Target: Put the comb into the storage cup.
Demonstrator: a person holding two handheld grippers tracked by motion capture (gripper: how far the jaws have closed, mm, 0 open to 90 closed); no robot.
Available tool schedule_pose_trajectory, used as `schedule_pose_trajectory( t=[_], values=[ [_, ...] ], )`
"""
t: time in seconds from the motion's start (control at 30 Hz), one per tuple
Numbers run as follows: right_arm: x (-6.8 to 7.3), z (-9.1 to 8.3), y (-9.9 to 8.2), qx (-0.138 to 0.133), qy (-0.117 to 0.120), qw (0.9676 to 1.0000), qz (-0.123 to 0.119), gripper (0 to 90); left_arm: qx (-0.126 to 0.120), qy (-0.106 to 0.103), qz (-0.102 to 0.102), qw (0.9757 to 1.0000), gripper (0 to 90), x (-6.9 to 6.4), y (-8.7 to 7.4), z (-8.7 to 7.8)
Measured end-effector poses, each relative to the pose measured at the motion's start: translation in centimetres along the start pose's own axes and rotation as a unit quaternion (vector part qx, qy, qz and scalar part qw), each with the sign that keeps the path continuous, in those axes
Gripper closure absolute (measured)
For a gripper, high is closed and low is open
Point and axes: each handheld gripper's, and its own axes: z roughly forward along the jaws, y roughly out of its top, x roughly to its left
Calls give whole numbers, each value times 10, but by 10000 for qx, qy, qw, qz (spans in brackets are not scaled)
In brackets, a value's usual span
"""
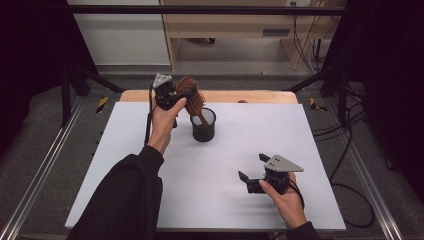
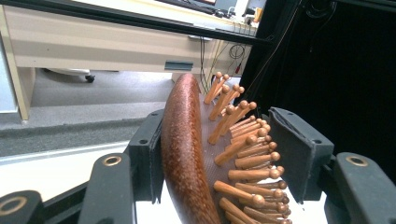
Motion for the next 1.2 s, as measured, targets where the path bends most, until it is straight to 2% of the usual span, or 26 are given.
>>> schedule_pose_trajectory(
  t=[1.2],
  values=[
    [1, 2, -1, 54, 21, 10000, -3, 39, -14, 56, -59, 10000, 398, 8, -4, 4]
  ],
)
